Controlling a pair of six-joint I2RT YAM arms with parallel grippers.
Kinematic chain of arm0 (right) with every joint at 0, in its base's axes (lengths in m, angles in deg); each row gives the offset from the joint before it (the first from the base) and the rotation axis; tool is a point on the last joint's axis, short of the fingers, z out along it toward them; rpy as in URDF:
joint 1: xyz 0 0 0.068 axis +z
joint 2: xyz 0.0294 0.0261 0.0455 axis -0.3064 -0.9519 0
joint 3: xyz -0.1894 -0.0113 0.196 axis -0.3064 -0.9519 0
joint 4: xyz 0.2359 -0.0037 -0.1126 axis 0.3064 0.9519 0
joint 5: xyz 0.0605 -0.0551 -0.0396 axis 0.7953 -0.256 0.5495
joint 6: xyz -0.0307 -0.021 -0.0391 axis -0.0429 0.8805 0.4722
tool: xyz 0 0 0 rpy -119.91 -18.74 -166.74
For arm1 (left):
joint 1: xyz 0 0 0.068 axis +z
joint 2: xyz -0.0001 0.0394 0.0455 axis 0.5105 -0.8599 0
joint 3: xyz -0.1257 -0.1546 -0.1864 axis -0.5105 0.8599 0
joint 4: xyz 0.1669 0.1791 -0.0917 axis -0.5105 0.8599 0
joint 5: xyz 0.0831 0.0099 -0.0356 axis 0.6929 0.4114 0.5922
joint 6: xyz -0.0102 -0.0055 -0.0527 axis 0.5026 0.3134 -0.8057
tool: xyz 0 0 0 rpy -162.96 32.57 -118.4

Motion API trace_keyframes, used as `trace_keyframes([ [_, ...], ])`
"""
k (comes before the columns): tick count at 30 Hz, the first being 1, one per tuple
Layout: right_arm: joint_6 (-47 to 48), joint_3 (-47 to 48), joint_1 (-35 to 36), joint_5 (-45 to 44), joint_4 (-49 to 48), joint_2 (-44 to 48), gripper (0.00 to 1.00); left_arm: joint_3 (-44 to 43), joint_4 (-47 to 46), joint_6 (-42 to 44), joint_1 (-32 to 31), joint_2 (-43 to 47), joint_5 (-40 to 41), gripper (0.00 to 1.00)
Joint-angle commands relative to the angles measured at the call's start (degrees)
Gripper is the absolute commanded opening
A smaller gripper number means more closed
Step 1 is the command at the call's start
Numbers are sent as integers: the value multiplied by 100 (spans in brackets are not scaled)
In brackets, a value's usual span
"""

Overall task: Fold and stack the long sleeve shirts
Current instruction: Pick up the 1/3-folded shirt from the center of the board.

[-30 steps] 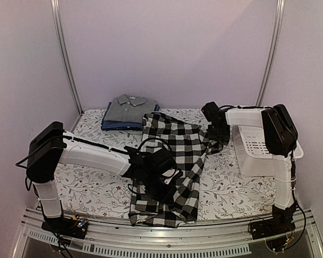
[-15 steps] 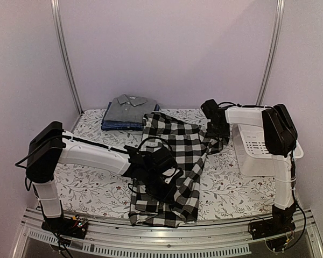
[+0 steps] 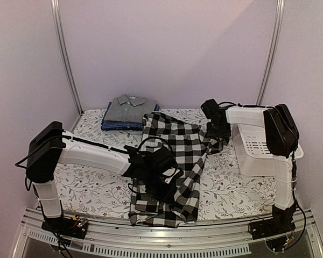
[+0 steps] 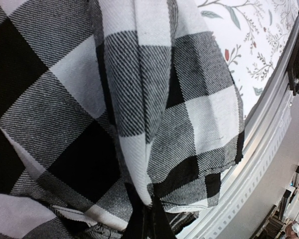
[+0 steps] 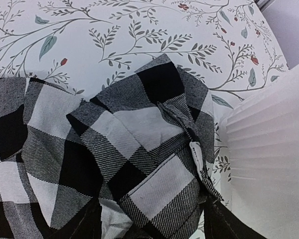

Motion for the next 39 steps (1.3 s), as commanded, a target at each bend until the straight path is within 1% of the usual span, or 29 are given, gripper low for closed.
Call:
trace_keyframes([
  [1,-28,-9,89,-104,130,313,70,-128,-68,-10,-51,121,-47,0],
  [7,20,-2,111,-83,179,462,72,-158,-87,4,-53,62,-86,0],
  [10,143,34,55,-55,165,339,72,-188,-87,16,-52,44,-92,0],
  [14,263,3,-74,45,102,191,68,-216,-56,20,-58,50,-78,0],
  [18,394,-17,-127,206,-47,46,67,-214,-47,23,-51,61,-75,0],
  [22,442,7,-143,387,-95,-158,61,-224,-43,17,-55,54,-61,0],
  [26,381,-22,-143,385,-149,-211,52,-241,-40,-11,-57,81,-51,0],
  [28,392,5,-142,308,-160,-220,46,-249,-39,-10,-51,79,-68,0],
  [30,421,64,-149,263,-156,-228,38,-255,-42,-23,-52,88,-69,0],
  [33,463,152,-151,257,-111,-229,20,-268,-37,-35,-53,110,-90,0],
  [36,485,225,-148,231,-55,-225,5,-293,-57,-63,-54,125,-126,0],
  [37,499,252,-148,221,-36,-221,1,-301,-67,-70,-56,131,-136,0],
  [39,508,280,-147,203,-2,-191,0,-320,-79,-91,-67,144,-147,0],
])
